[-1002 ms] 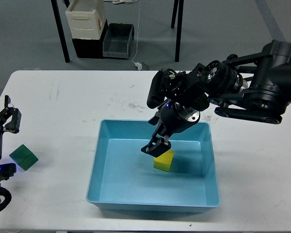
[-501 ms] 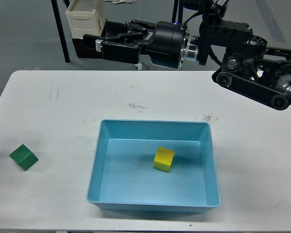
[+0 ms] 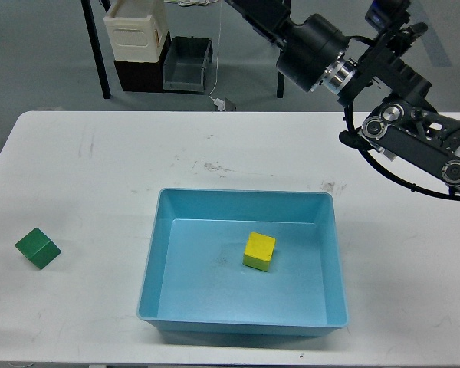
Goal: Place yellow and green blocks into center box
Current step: 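Raise the right gripper out of the bin and withdraw it, then reach the left gripper to the green cube and grasp it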
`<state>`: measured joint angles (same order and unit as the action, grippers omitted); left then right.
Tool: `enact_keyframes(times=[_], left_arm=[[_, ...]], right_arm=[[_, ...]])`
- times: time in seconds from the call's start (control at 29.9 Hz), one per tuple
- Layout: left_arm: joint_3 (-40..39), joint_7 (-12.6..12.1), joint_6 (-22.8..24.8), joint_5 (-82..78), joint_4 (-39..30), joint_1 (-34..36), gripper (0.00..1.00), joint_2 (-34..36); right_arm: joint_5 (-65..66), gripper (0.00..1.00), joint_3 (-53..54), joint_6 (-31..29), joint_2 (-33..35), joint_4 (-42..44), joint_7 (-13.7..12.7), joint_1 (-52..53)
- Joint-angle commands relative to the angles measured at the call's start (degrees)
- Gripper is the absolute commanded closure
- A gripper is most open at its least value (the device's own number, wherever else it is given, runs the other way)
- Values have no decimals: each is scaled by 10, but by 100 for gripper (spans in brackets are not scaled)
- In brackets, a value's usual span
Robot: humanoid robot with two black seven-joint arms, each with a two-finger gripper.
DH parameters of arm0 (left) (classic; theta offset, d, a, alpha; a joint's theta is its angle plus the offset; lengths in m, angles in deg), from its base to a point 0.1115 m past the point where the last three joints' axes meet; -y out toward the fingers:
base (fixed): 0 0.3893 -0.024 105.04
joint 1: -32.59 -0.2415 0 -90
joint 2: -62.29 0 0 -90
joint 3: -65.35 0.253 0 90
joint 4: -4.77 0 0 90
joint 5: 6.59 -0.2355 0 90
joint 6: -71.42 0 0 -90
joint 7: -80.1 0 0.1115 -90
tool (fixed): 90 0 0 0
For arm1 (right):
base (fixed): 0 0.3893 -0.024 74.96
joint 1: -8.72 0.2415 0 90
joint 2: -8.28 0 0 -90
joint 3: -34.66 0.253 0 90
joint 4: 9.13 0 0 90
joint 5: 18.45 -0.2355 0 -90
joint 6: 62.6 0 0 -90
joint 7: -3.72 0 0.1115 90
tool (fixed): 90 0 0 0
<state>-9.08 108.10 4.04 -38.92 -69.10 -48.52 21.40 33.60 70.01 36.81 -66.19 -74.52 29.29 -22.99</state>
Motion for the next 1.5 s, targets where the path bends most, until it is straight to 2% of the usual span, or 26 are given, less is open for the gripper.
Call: enact_keyframes(times=[0.0, 0.1, 0.17, 0.33, 0.47, 0.7, 0.83, 0.97, 1.1, 1.47], left_arm=[[0, 0, -96, -134, 2, 24, 2, 2], [0, 0, -192, -215, -5, 30, 1, 2], [2, 0, -213, -255, -6, 35, 1, 5], [10, 0, -209, -405, -8, 51, 0, 35], [41, 0, -201, -481, -25, 71, 0, 49], [164, 0, -106, -567, -121, 125, 3, 183], [253, 0, -99, -634, -140, 179, 4, 200], [347, 0, -97, -768, -153, 212, 8, 206], [420, 0, -98, -810, -148, 233, 8, 203], [506, 0, -96, -885, -97, 249, 6, 183]], right_arm=[[-12, 2, 75, 0, 17, -17, -2, -64], [-13, 2, 138, 0, 42, -68, -2, -140], [-12, 2, 175, -1, 58, -107, -1, -195], [-13, 1, 265, -4, 100, -195, 2, -331], [-13, 0, 335, -4, 98, -228, 3, -432], [-13, 0, 381, -4, 77, -260, 6, -563], [-14, 0, 392, 0, 78, -260, 11, -596], [-16, 0, 401, -2, 77, -268, 16, -625], [-16, 0, 401, 0, 78, -269, 17, -632], [-17, 0, 401, 0, 76, -268, 17, -648]])
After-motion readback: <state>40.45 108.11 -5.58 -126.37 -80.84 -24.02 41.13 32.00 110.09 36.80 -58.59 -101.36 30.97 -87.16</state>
